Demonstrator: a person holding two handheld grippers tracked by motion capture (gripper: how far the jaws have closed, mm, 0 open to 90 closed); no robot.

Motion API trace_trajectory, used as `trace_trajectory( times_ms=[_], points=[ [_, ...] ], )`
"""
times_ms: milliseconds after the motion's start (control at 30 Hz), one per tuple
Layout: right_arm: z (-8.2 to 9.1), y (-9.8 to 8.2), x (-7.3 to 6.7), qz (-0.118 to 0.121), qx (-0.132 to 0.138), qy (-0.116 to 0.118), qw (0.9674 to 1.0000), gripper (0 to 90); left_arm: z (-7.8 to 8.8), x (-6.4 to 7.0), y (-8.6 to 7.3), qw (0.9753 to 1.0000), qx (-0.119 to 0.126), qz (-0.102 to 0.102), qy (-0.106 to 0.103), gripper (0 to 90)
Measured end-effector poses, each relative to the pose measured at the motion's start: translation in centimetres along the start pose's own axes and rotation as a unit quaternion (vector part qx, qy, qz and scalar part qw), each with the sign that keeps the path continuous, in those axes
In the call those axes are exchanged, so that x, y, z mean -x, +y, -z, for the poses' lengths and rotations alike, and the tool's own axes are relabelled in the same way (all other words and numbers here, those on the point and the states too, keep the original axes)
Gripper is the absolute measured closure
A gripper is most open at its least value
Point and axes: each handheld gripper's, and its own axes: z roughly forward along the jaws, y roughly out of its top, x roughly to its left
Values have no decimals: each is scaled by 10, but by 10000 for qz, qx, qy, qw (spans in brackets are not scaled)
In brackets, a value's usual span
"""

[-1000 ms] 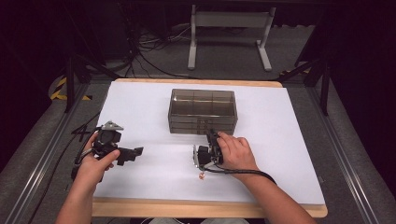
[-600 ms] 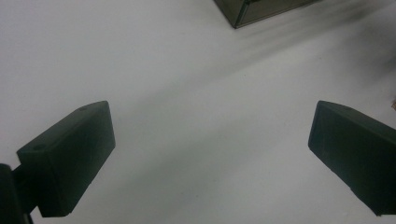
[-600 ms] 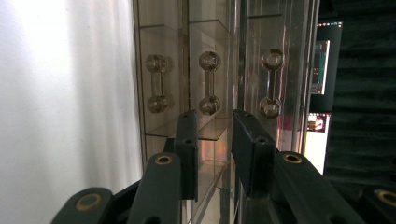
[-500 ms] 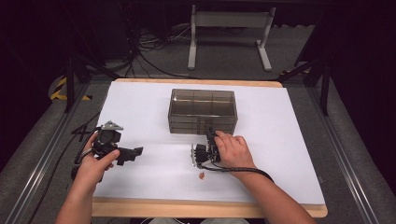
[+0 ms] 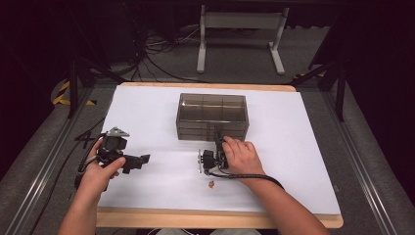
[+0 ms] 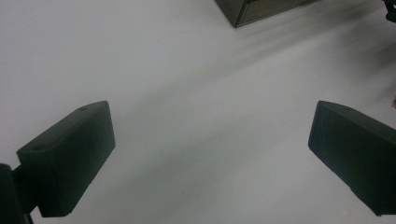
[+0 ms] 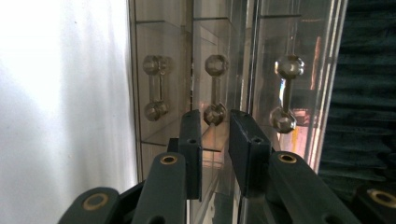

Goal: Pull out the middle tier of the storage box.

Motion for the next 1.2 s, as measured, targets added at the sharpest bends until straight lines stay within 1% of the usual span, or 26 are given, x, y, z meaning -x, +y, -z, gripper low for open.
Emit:
trace_trajectory(
  times_ms=[267, 300, 667, 900, 1000, 1200],
  points=[
    [-4, 3, 0, -61, -59, -16, 10000, 791, 0, 0, 0, 10000, 1, -5, 5, 12],
    [-4, 4, -1, -48, -71, -50, 10000, 793, 0, 0, 0, 10000, 2, -2, 5, 12],
    [-2, 5, -1, -60, -87, -35, 9999, 802, 0, 0, 0, 10000, 3, -2, 2, 12],
    [7, 4, -3, -5, -43, -14, 10000, 802, 1, 0, 0, 10000, 5, 17, 16, 12],
    [12, 3, -4, -43, -12, 1, 10000, 802, 1, 0, 0, 10000, 3, 15, 24, 12],
    [20, 3, -6, -42, 59, 6, 10000, 802, 0, 0, 0, 10000, -4, -8, 13, 12]
  ],
)
